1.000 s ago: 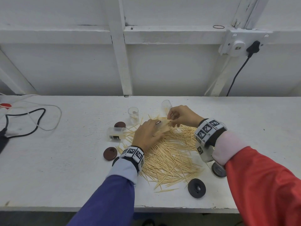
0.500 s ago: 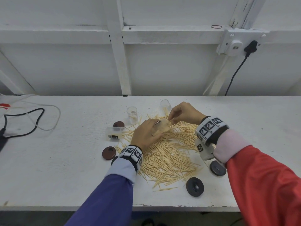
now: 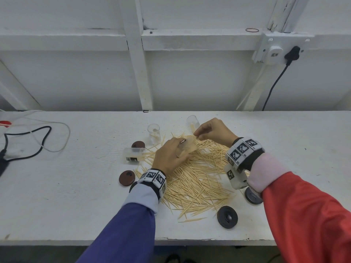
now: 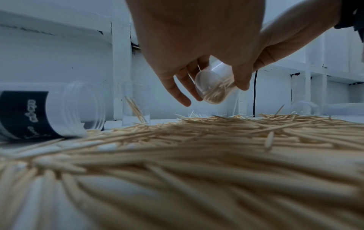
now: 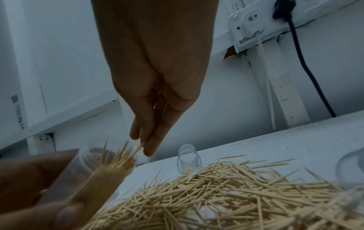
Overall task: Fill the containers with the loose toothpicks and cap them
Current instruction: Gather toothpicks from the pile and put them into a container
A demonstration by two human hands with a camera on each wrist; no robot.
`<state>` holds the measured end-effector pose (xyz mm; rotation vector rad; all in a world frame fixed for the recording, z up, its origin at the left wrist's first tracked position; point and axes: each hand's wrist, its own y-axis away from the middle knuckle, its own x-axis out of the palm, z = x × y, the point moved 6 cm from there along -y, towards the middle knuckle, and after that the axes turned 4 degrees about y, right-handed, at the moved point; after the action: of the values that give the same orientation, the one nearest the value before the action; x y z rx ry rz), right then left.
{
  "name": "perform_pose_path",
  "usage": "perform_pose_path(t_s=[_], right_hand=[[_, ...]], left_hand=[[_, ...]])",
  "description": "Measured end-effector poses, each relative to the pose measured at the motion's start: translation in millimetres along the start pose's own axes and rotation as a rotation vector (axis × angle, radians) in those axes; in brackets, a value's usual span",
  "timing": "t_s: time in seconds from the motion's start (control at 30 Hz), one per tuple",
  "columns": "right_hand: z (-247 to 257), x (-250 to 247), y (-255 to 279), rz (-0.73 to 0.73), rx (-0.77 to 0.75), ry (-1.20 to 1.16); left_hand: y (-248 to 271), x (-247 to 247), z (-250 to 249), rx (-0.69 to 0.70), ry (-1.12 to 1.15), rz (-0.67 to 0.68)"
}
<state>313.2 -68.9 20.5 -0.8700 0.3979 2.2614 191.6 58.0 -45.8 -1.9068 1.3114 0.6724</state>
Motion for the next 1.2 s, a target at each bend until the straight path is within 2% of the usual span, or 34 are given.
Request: perform_pose_path(t_s=[0.3,0.37,0.43,0.53,0.57,0.73,0.87,0.97,1.07,1.2], right_hand=[[3.2,17.2,2.2,-0.041,-0.056,0.062],[0.9,17.3,1.5,-0.028,-0.011,0.022],[-2.1,19.4,3.3,0.034,0.054,-0.083],[-1.0,28.8,10.0,0.207,0.076,-0.147],[-0.6,30.8,11.6,0.222,0.074,-0.145],[-6.3,25.0,9.4,0.024,0.064,0.029],[-7.8,31.2,10.8,0.098,0.076,0.0],[-13.7,24.9,11.4,0.054,0.116,0.026],[-16.0,27.1,12.6,0.106,0.123,0.014],[-18.4,25.5,14.1,0.09,0.139,-0.004]], left_hand=[[-0.4,0.7,0.6,-0.004,-0.033,0.003],[-0.4,-0.3,1.3,-0.016,-0.04,-0.004],[-0.2,-1.5,1.7,-0.011,-0.034,-0.021],[-0.5,-3.1,0.9,0.003,-0.025,-0.049],[-1.0,-3.5,0.2,0.013,-0.02,-0.059],[-1.1,-5.8,-2.3,0.08,-0.028,-0.095],[-0.7,-6.7,-1.0,0.078,-0.042,-0.101],[-1.0,-3.8,0.4,0.07,-0.054,-0.066],[-1.3,-3.5,1.5,0.076,-0.042,-0.072],[-1.8,-0.6,4.7,0.082,-0.058,-0.061]])
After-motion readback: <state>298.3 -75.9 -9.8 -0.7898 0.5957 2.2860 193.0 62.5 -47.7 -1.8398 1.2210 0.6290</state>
